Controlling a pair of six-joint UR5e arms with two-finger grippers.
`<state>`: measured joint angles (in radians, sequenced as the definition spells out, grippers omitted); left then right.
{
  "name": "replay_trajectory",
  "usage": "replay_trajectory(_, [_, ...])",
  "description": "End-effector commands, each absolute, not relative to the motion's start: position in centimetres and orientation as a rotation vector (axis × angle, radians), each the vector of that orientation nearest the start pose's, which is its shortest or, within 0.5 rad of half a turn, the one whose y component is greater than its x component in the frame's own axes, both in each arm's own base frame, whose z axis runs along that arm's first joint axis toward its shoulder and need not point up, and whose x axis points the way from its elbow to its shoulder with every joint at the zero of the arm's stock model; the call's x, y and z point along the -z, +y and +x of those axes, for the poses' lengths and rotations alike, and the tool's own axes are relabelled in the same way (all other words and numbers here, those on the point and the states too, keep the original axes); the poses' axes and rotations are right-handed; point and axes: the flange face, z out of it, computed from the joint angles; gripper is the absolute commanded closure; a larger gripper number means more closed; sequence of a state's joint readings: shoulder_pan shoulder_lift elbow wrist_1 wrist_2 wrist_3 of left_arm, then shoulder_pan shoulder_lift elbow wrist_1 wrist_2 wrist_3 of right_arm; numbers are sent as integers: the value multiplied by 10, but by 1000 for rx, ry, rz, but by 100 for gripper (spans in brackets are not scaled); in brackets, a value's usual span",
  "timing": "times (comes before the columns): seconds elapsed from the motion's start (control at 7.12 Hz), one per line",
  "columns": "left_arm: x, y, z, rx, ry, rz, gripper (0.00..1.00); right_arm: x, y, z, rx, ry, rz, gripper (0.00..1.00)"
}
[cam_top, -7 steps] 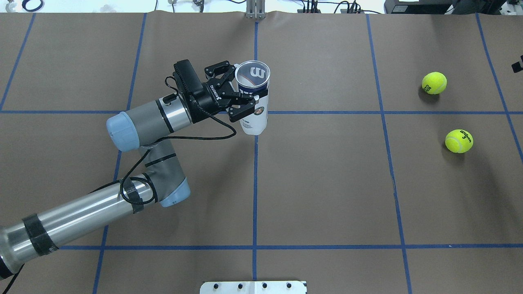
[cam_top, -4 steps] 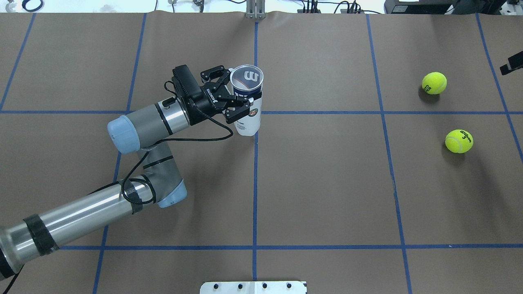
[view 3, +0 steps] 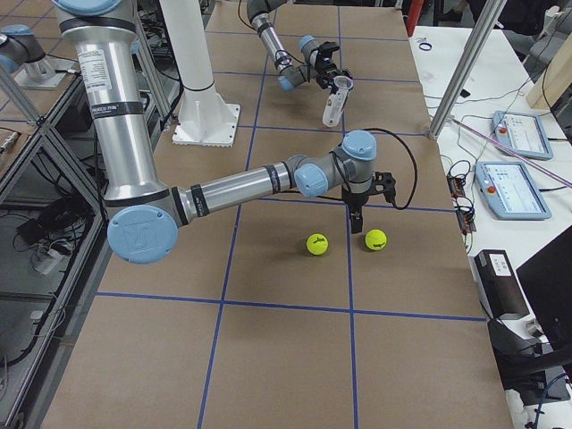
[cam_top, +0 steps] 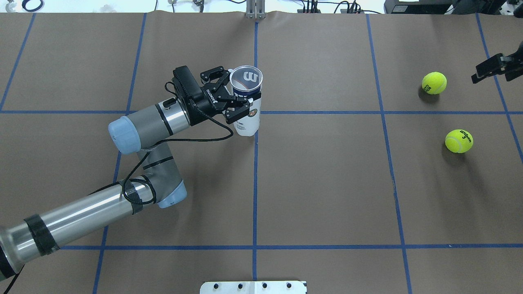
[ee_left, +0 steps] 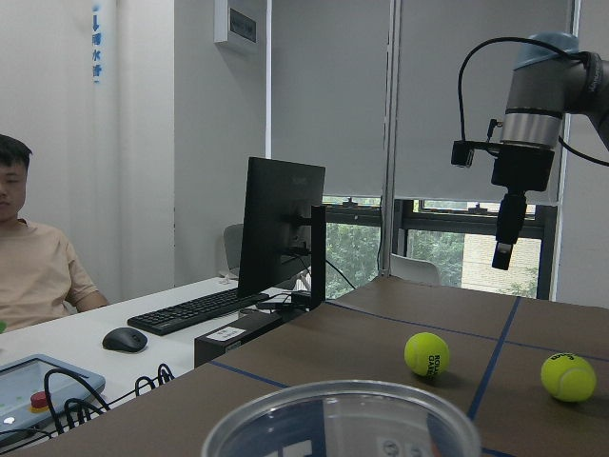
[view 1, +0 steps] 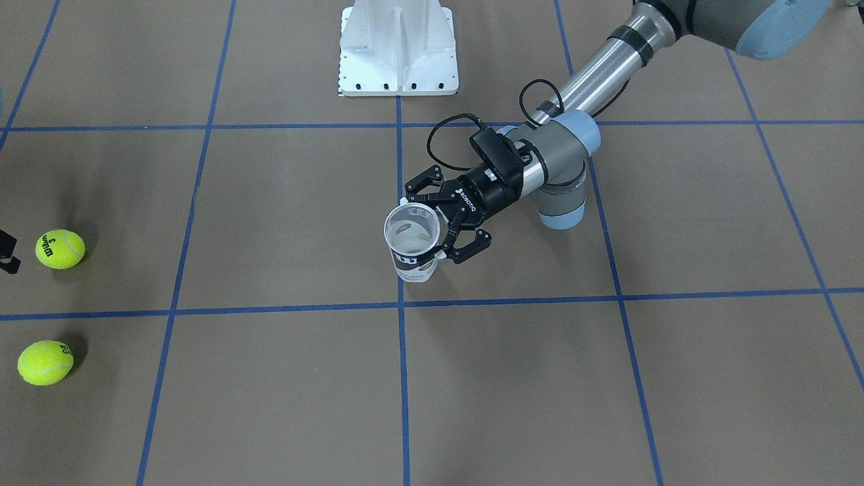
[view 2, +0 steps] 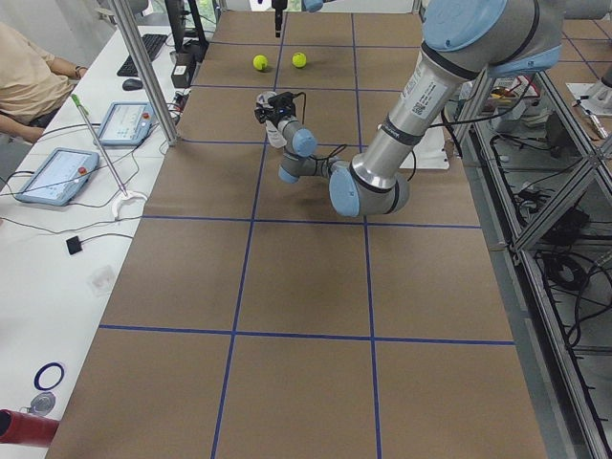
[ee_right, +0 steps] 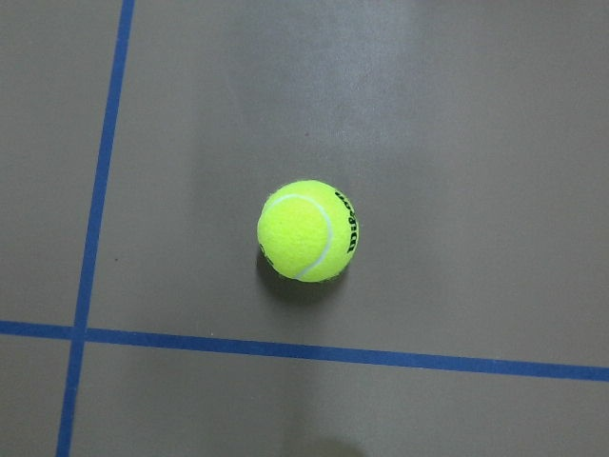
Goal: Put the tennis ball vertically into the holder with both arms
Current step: 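Hold the tube with the left gripper while the right gripper reaches a ball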
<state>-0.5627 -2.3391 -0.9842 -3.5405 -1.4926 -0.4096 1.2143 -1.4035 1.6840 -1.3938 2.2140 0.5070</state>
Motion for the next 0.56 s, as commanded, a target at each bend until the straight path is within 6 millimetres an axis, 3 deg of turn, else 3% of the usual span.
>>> replay_trajectory(0.0, [-262, -495, 529, -268, 1373, 1662, 20, -525, -539, -149, -2, -751, 160, 1])
replay_trajectory(0.42, [-262, -495, 529, -270, 1374, 1662, 20, -562, -495, -168, -41, -776, 204, 1])
